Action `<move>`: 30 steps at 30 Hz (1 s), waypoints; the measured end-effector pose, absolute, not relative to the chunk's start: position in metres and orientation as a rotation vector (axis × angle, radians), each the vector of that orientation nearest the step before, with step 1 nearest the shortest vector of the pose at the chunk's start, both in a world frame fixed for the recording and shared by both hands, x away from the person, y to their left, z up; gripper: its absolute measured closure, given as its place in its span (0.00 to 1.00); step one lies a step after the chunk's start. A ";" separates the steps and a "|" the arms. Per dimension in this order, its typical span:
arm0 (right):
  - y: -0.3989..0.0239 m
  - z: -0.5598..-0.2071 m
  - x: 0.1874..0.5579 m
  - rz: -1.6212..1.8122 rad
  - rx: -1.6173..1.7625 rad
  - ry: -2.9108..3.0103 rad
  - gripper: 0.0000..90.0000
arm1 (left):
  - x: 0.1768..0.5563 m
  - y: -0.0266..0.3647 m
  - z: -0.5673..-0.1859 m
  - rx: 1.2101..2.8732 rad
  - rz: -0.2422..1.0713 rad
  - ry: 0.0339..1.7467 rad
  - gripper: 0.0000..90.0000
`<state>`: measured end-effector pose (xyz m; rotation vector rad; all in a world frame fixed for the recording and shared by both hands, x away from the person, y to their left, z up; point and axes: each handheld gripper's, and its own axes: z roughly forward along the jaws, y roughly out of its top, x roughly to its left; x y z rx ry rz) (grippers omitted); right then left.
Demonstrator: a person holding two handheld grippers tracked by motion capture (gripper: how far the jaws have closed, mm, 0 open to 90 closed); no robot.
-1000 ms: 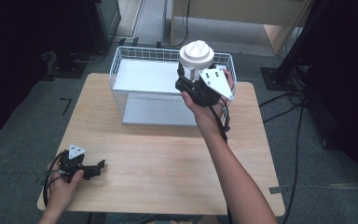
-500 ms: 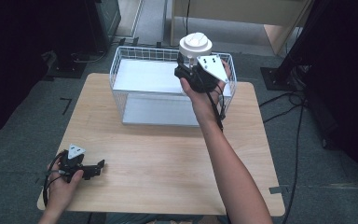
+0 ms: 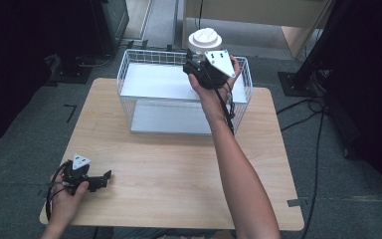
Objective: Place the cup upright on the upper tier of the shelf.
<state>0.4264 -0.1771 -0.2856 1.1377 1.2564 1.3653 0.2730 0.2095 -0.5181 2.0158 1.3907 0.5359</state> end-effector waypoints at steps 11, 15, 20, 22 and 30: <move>-0.172 -0.294 0.437 1.332 1.128 1.256 0.17 | 0.273 0.209 -0.518 2.013 0.535 1.392 0.00; -0.176 -0.295 0.434 1.366 1.106 1.284 0.17 | 0.273 0.209 -0.518 2.012 0.539 1.392 0.00; -0.186 -0.294 0.430 1.401 1.123 1.316 0.16 | 0.273 0.207 -0.519 2.024 0.549 1.394 0.00; -0.187 -0.293 0.429 1.396 1.103 1.337 0.15 | 0.273 0.207 -0.519 2.031 0.555 1.393 0.00; -0.192 -0.293 0.416 1.414 1.057 1.406 0.03 | 0.273 0.206 -0.518 2.045 0.563 1.390 0.00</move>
